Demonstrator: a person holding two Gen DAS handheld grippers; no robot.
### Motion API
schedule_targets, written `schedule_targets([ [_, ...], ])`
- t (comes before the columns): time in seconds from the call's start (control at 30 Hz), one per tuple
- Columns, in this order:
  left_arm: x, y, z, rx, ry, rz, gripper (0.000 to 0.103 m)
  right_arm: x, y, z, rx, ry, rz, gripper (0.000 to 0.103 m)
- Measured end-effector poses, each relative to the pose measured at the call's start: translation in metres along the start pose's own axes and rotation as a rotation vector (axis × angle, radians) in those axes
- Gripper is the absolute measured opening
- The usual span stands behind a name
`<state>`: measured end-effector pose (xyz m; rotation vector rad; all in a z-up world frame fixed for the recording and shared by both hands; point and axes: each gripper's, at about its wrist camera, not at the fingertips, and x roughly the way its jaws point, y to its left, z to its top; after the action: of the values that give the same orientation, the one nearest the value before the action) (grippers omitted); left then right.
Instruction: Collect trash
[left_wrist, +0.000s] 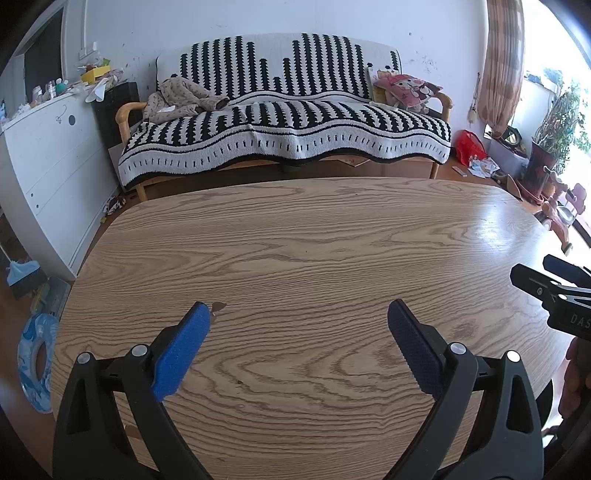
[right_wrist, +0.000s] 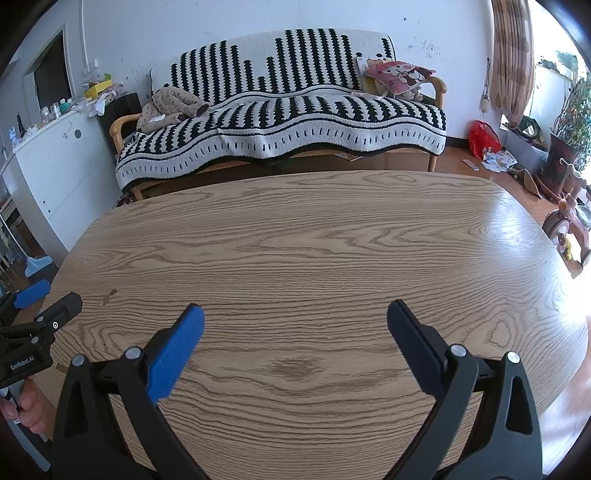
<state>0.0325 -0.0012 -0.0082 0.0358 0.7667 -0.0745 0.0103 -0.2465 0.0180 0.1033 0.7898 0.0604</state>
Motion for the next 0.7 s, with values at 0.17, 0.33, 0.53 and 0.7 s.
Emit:
schedule_targets([
  [0.17, -0.0012, -0.0004, -0.0002, -0.001, 0.0, -0.002, 0.094, -0.0005, 0.0, -0.0001, 0.001, 0.0, 0.0, 0.096],
  [0.33, 0.0011, -0.0005, 0.0003, 0.002, 0.001, -0.003, 0.094, -0.0002, 0.0006, 0.0, 0.0, 0.001, -0.001, 0.096],
  [0.53, 0.0041, -0.0003, 0.0007, 0.002, 0.005, -0.004, 0.094, -0.0007, -0.0007, -0.0005, -0.002, 0.001, -0.001, 0.096],
  [0.7, 0.0046, -0.0008, 0.0008, 0.005, 0.005, 0.0, 0.094, -0.001, -0.0034, -0.001, -0.002, 0.004, -0.005, 0.096],
])
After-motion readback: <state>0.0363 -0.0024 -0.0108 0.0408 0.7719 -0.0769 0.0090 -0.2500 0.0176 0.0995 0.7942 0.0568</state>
